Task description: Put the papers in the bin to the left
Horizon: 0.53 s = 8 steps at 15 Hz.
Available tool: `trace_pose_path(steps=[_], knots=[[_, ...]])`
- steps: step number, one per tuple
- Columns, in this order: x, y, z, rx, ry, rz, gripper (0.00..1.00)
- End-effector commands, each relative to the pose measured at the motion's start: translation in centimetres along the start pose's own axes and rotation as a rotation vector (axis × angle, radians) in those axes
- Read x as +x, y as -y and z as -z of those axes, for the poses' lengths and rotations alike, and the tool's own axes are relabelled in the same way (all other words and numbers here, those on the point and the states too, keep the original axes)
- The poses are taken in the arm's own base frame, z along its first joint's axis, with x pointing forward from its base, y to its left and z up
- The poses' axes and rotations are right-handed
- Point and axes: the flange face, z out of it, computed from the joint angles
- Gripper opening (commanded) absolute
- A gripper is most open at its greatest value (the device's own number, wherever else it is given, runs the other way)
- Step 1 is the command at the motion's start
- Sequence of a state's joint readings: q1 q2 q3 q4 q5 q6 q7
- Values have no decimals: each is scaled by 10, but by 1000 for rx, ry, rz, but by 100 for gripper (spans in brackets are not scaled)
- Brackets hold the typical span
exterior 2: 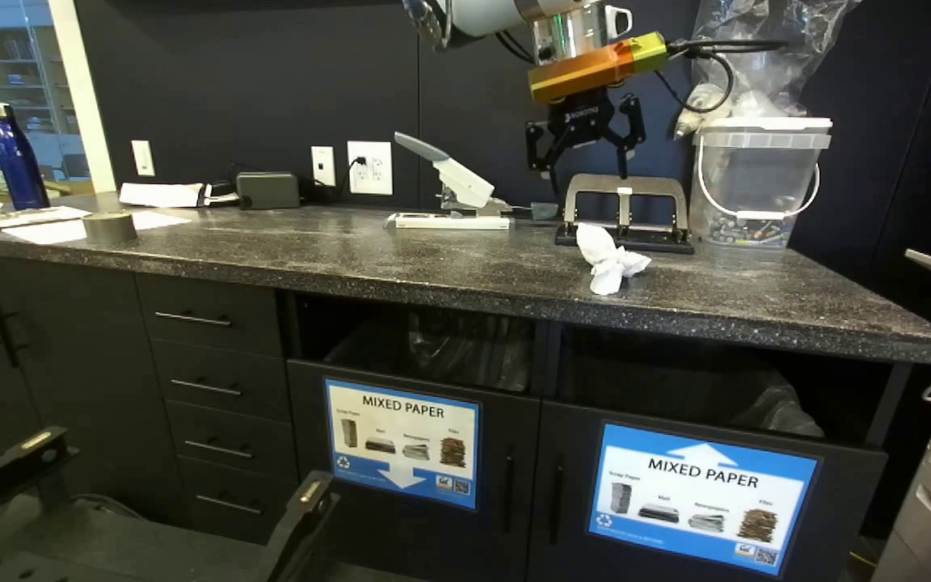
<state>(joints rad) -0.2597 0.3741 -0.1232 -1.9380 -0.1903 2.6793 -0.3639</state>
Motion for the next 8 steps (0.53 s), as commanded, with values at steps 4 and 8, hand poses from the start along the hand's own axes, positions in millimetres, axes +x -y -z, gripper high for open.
trace_pose_path(steps=[4,8], knots=[[44,-54,-55,72,83,-23,100],[46,-71,-81,173,156,-4,100]])
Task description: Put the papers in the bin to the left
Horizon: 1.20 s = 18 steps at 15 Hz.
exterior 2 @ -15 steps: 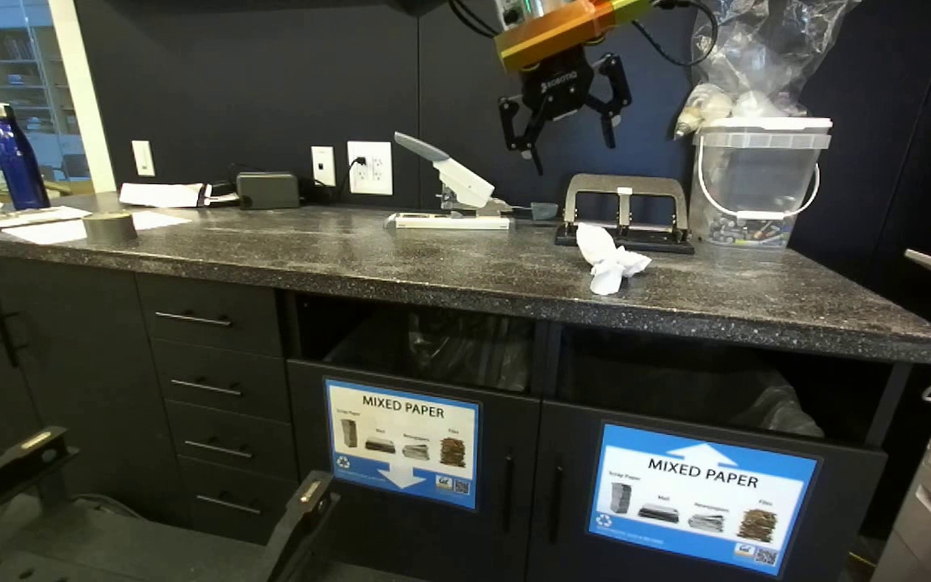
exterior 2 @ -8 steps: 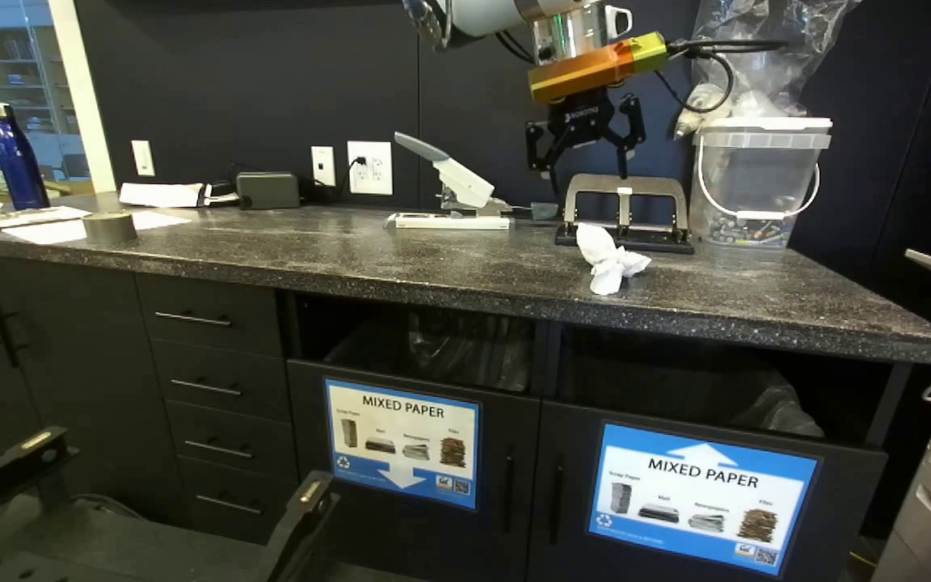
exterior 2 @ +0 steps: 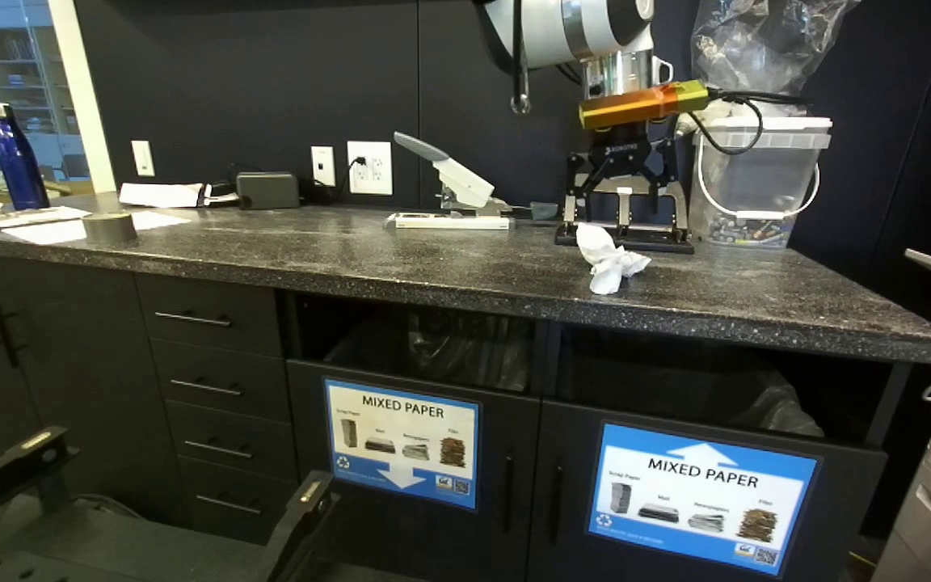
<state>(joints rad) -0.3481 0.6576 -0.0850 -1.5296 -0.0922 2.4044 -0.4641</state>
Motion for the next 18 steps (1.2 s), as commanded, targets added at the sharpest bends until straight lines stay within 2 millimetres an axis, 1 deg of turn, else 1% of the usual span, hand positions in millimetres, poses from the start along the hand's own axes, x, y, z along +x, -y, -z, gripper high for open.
trace_pose_path(steps=[1,3,5,9,11,14,18], knots=[[16,-18,-16,115,42,37,100],[18,-22,-21,181,69,53,100],[19,-25,-27,209,87,57,100],[25,-38,-39,188,54,57,100],[26,-41,-49,177,45,59,100],[27,-43,-61,184,50,59,100],[26,-39,-74,210,61,70,100]])
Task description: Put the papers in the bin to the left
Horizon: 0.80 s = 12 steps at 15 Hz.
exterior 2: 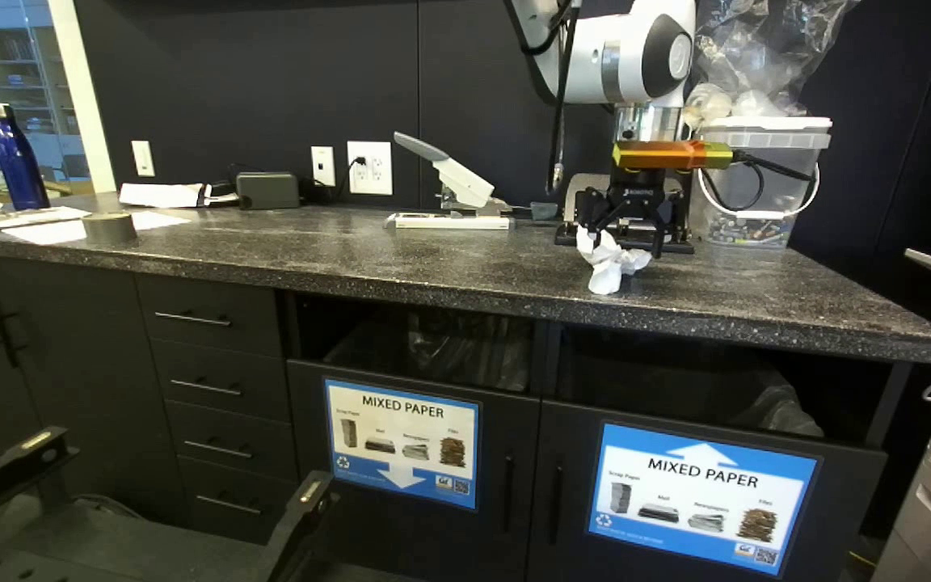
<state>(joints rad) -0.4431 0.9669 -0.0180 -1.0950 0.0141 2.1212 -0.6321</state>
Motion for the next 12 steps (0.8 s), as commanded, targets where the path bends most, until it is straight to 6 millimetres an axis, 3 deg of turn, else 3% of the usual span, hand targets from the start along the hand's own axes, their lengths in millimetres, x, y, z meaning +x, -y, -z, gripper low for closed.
trace_pose_path(steps=[1,6,7,8,12], knots=[[6,-3,-5,39,-14,23,100],[5,6,-19,70,6,36,100],[5,7,-20,76,8,38,92],[5,8,-21,77,9,41,74],[6,11,-22,59,4,44,42]])
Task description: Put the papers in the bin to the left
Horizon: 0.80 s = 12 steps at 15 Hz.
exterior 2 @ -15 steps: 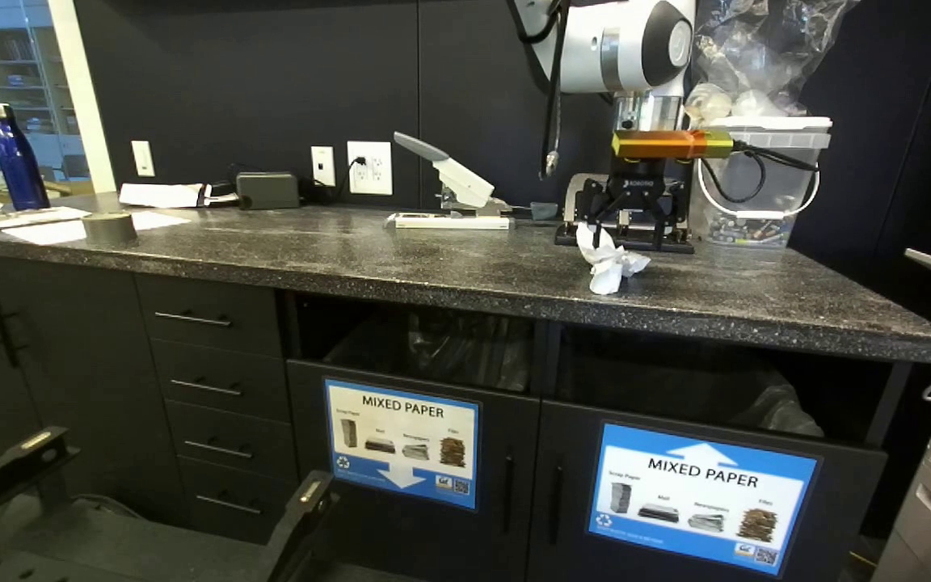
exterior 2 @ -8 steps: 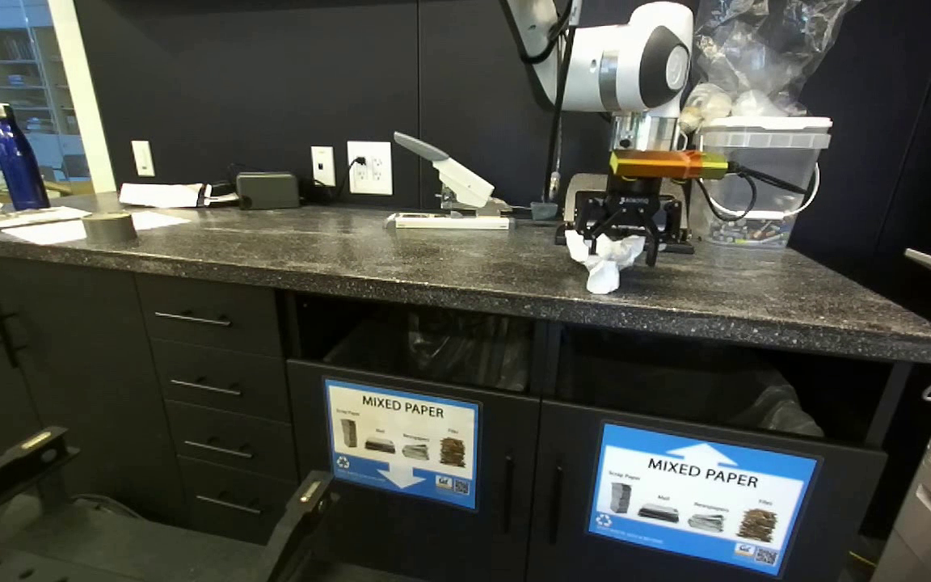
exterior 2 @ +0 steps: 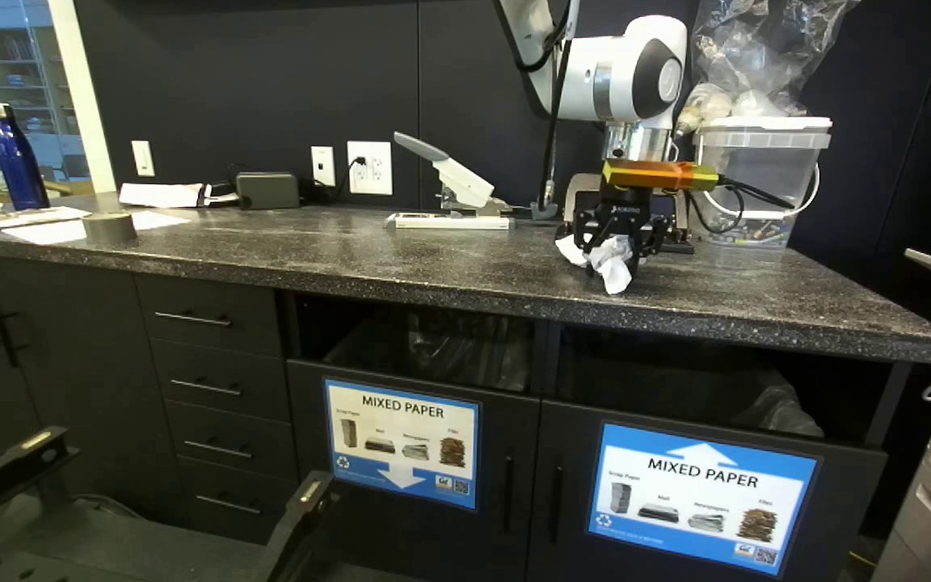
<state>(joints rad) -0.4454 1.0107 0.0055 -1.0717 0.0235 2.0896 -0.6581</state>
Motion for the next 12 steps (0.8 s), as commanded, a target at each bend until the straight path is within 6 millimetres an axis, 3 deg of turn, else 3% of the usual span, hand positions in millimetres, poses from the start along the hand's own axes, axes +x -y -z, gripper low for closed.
trace_pose_path(steps=[1,5,8,12], knots=[[2,0,7,2,-25,15,36],[1,0,16,-46,-64,-7,6],[-6,1,21,-76,-87,-15,2],[-30,11,29,-101,-109,-36,6]])
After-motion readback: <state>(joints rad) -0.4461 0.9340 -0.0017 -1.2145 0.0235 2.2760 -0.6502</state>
